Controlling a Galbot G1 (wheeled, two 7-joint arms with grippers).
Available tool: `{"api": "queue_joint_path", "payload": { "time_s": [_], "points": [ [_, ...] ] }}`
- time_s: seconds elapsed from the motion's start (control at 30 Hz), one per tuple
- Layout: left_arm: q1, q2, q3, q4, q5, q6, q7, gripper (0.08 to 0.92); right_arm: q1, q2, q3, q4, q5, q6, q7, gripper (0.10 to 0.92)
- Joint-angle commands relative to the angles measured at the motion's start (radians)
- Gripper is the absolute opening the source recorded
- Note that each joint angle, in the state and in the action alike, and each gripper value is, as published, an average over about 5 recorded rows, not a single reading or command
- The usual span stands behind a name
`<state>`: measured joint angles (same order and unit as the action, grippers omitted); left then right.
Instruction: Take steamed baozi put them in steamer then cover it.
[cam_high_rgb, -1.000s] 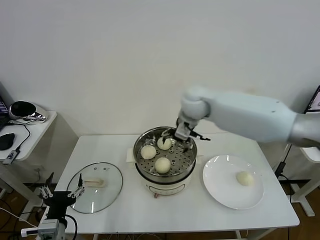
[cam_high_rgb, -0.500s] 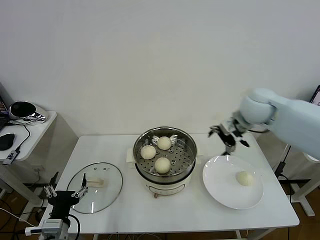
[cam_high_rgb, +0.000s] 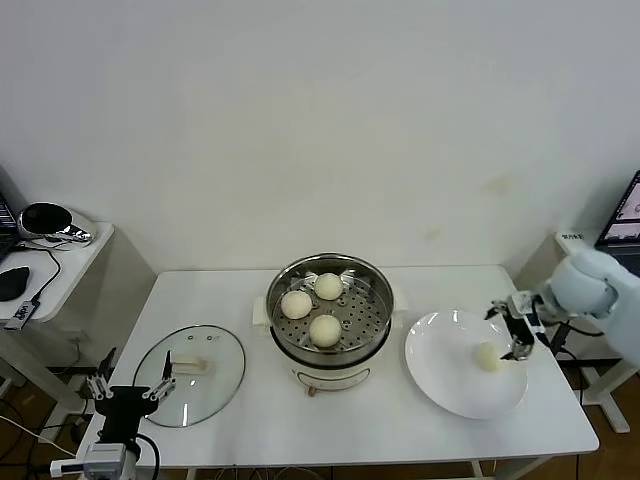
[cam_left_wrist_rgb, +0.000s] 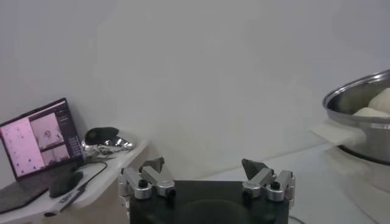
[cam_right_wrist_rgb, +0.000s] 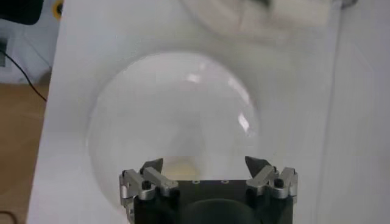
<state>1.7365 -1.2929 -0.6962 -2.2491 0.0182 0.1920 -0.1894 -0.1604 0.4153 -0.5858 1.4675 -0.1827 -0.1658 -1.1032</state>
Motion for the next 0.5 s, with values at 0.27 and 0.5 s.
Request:
{"api": "queue_joint_path", "payload": {
  "time_s": [0.27,0.5],
  "points": [
    [0.026,-0.005,-0.025,-0.016,0.0,-0.002,-0.001,0.823,-0.181,0.146,0.152,-0.205,-0.125,0.015,0.022,0.823],
    [0.019,-0.005,-0.034,-0.008,-0.004,-0.002,-0.001,0.823,-0.161,0.209,0.14,-0.256,-0.148,0.021,0.031,0.823]
  ]
}}
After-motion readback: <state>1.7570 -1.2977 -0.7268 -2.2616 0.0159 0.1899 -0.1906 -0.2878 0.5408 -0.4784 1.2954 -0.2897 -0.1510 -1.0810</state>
